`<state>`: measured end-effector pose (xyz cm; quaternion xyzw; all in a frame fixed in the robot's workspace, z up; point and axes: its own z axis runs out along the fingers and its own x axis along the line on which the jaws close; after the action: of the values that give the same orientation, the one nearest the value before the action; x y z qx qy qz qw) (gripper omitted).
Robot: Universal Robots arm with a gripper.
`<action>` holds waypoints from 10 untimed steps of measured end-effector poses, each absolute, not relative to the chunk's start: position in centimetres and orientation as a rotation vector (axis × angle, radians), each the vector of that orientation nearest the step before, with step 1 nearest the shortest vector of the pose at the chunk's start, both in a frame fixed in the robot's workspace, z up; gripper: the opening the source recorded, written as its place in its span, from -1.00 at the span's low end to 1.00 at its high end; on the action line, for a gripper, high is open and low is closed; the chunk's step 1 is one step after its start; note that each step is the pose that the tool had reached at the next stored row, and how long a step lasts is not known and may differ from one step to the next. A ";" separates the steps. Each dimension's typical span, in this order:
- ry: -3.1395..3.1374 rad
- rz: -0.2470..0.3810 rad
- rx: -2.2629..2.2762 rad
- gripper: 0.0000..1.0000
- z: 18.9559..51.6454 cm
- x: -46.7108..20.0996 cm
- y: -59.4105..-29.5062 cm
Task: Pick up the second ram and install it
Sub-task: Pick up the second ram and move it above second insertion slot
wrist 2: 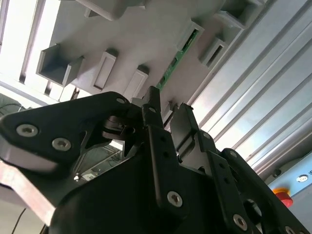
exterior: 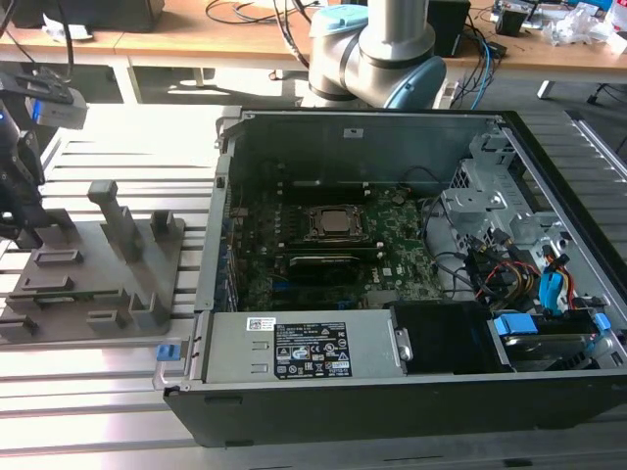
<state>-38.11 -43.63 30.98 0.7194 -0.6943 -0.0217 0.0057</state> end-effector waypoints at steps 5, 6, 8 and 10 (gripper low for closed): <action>-2.173 -0.068 2.252 -0.28 29.3 -38.1 -43.7; -2.173 -0.068 2.252 -0.28 29.0 -38.1 -44.0; -2.173 -0.068 2.252 -0.28 28.6 -38.1 -44.3; -2.172 -0.068 2.253 -0.28 28.3 -38.1 -44.3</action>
<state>-38.12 -44.34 28.33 0.7196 -0.6940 -0.0217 0.0057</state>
